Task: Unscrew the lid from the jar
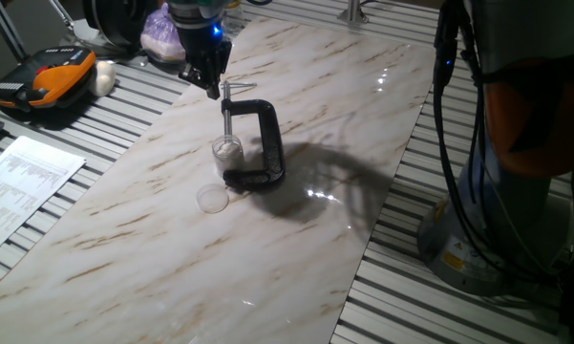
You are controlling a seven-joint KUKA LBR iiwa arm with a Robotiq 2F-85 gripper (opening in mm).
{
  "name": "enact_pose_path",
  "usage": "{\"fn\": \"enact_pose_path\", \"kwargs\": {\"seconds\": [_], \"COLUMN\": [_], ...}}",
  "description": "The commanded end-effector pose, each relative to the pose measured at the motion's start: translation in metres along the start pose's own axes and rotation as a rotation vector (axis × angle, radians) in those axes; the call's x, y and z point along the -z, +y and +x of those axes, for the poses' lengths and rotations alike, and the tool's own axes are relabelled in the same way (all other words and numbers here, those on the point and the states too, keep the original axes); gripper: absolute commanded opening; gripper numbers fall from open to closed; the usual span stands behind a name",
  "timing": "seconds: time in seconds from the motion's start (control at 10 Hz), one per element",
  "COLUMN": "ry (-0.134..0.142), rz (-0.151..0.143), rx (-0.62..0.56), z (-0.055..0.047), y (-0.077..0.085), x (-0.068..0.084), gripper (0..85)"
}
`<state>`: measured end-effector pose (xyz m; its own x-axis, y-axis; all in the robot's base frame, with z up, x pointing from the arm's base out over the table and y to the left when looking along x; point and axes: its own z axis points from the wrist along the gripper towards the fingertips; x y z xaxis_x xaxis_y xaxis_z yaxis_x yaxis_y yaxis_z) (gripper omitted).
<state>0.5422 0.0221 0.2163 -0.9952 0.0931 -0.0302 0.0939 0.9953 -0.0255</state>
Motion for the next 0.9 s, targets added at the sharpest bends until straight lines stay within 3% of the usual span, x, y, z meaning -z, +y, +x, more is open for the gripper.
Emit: {"fn": "enact_pose_path", "kwargs": {"seconds": [0.0, 0.8], "ry": [0.0, 0.005], "rz": [0.0, -0.003], "rx": [0.0, -0.001], "z": [0.0, 0.0004], "y": [0.0, -0.0001], "x": [0.0001, 0.0006], "gripper": [0.0, 0.0]}}
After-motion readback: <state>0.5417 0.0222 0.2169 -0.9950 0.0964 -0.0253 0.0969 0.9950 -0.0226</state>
